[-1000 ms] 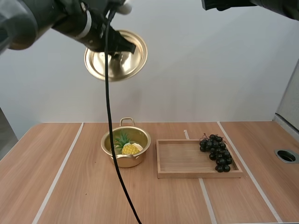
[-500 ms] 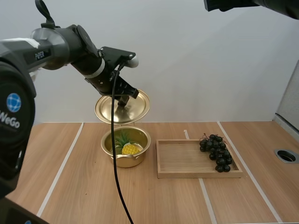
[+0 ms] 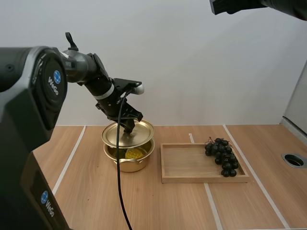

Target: Open the pot, put the pineapple inside, and close it

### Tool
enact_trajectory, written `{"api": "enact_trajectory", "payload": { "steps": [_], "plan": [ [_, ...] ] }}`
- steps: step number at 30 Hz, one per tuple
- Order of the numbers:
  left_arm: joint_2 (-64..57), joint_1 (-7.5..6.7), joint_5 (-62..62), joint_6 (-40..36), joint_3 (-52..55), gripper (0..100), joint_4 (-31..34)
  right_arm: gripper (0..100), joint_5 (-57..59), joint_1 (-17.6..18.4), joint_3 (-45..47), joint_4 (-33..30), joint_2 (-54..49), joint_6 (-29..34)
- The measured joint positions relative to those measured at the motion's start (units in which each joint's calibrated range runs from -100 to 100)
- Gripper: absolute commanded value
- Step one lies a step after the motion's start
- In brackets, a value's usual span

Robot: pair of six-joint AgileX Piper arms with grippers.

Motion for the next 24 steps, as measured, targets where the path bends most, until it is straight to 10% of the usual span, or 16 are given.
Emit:
{"api": "enact_trajectory", "payload": {
  "steps": [24],
  "plan": [
    [5.3,0.00,0.7,4.2,0.9,0,-0.4,100,0.0,-0.6,0.0,-1.2,0.0,0.0]
  ]
}}
